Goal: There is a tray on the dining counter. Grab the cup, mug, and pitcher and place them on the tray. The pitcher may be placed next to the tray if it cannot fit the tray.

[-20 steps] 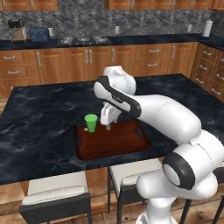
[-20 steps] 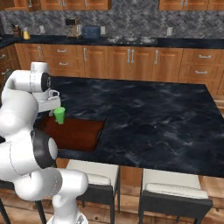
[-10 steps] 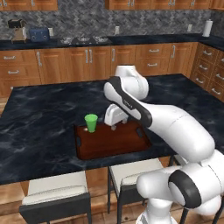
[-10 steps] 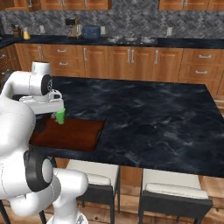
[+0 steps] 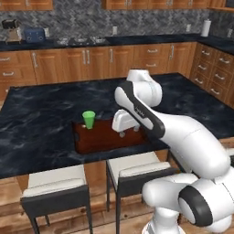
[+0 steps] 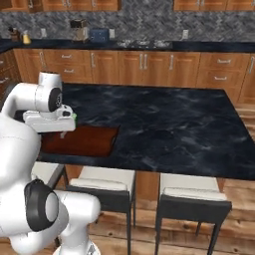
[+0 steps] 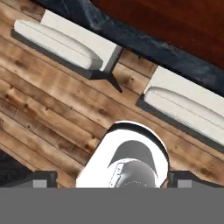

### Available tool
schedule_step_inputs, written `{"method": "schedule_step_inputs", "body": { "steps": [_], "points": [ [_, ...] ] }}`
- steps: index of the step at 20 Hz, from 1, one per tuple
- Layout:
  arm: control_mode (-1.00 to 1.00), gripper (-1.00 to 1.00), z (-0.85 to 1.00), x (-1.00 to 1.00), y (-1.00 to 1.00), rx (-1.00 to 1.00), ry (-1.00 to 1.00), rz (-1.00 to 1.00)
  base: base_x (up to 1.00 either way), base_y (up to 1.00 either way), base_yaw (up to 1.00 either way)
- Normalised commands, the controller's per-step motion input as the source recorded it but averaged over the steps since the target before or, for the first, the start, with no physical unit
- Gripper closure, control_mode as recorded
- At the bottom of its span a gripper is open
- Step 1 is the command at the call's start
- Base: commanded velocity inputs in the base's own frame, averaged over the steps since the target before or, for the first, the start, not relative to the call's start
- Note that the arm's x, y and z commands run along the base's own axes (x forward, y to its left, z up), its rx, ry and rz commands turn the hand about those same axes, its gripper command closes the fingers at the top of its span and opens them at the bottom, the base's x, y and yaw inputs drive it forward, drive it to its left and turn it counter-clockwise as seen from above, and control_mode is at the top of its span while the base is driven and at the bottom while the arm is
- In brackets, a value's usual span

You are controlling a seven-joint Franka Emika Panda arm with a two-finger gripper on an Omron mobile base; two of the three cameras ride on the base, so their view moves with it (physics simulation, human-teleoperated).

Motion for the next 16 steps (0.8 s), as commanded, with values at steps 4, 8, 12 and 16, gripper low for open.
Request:
{"method": "schedule_step_inputs", "body": {
  "steps": [4,8,12,16],
  "points": [
    [1.0,-1.0,0.0,0.0,0.0,0.0,0.0,0.0,-0.86,0.6,-0.15],
    [1.0,-1.0,0.0,0.0,0.0,0.0,0.0,0.0,-0.38,1.0,-0.09],
    [1.0,-1.0,0.0,0.0,0.0,0.0,0.0,0.0,-0.18,1.0,-0.08],
    [1.0,-1.0,0.0,0.0,0.0,0.0,0.0,0.0,-0.03,1.0,-0.05]
  ]
}}
